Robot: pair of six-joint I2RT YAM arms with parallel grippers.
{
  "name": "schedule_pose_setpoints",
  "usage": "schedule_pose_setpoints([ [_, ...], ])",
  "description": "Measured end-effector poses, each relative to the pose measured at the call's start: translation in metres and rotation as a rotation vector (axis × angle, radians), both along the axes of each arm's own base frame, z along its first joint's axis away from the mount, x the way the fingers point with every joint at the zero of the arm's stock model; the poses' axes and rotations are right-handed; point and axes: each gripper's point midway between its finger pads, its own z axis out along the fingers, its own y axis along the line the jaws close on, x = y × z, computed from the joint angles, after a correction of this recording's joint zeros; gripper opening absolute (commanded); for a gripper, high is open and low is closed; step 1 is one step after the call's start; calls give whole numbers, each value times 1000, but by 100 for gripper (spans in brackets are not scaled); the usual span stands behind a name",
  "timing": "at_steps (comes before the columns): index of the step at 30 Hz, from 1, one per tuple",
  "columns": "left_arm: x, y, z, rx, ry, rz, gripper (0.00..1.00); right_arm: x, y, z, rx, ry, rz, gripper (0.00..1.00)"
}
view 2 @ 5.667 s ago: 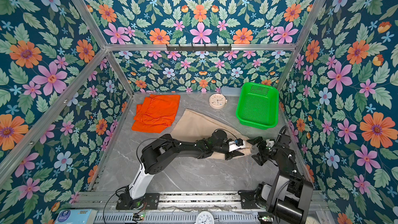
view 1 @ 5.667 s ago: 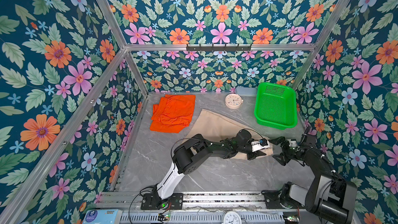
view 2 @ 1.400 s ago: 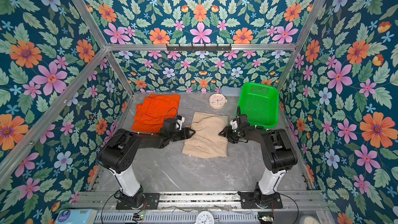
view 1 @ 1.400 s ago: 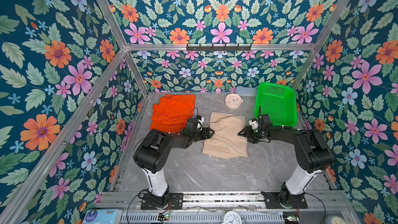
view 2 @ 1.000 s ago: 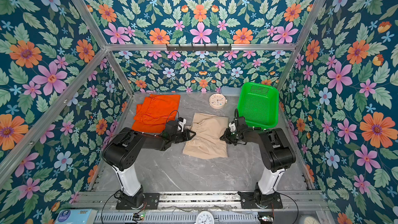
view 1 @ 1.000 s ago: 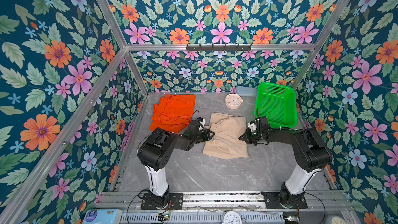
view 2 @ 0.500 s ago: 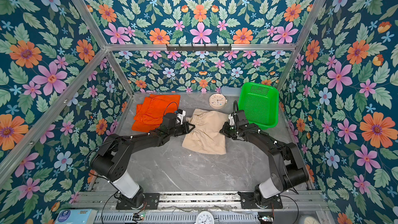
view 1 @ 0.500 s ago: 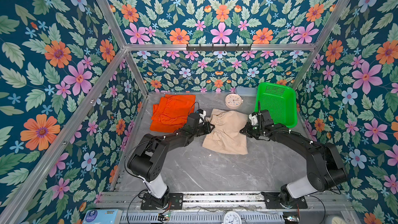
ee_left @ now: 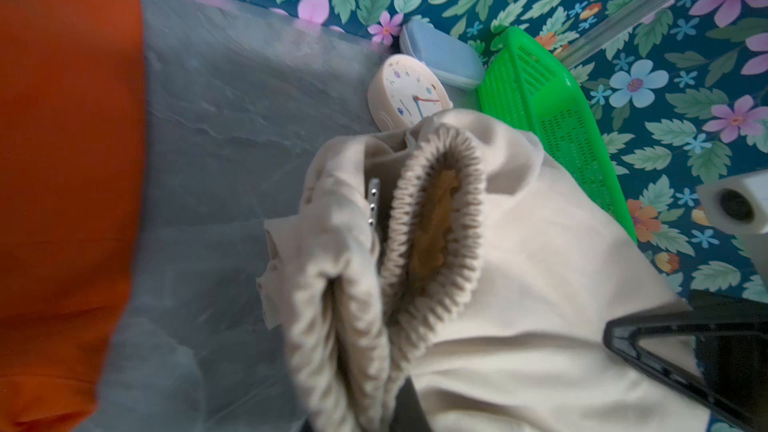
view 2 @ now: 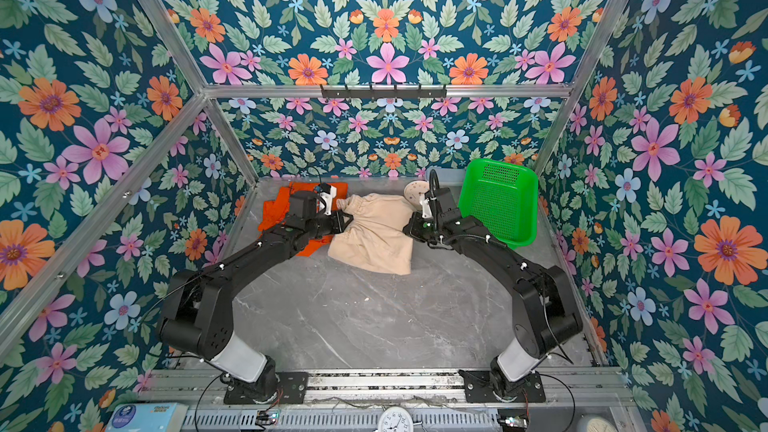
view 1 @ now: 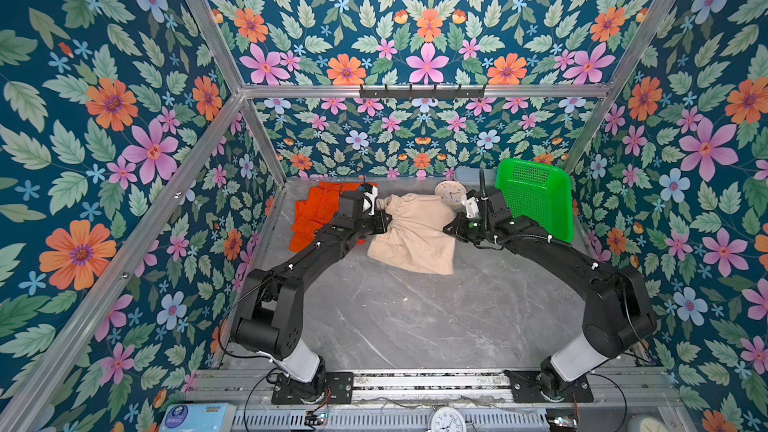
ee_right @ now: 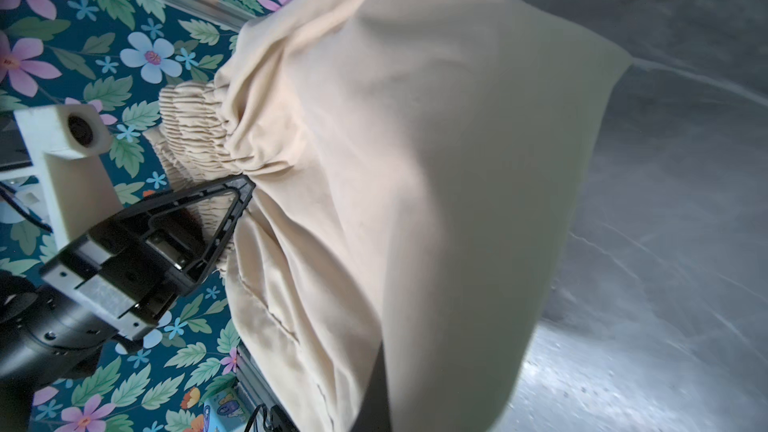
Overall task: Fold and stack the shorts
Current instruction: 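Lift the folded trousers with both grippers onto the orange shorts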
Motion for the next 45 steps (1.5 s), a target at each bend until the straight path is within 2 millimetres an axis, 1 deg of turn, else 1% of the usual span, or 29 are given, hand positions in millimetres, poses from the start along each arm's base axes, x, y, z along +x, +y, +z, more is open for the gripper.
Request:
schedule_pose_setpoints([
  [5,22,50,23,48,-43,75,0,28,45,11,28,-34,54,0],
  [9,39,92,40,83,-74,135,0,51,83,26,70,-77,102,0],
  [13,53,132,47,109,-81,192,0,69,120,31,116,-101,148,0],
  [17,68,160,52,143,-83,239,0,85,151,27,158,-108,179,0],
  [19,74,171,52,178,-90,263,0,92,165,20,171,-112,194,0],
  [25,93,202,42,253,-73,332,0,109,201,7,222,-113,236,0],
  [29,106,219,35,279,-65,359,0,120,218,-2,253,-117,248,0],
  [33,119,231,20,283,-46,356,0,129,230,-21,282,-107,256,0],
  [35,127,236,9,282,-26,353,0,131,237,-34,298,-97,256,0],
  [38,139,243,-16,308,14,343,0,136,245,-58,322,-80,252,1],
  [41,143,250,-49,339,80,346,0,142,250,-82,345,-63,240,8],
  [43,146,253,-73,358,122,344,8,144,253,-99,353,-43,231,19],
  [45,150,263,-94,395,156,367,16,145,252,-113,346,-14,220,30],
])
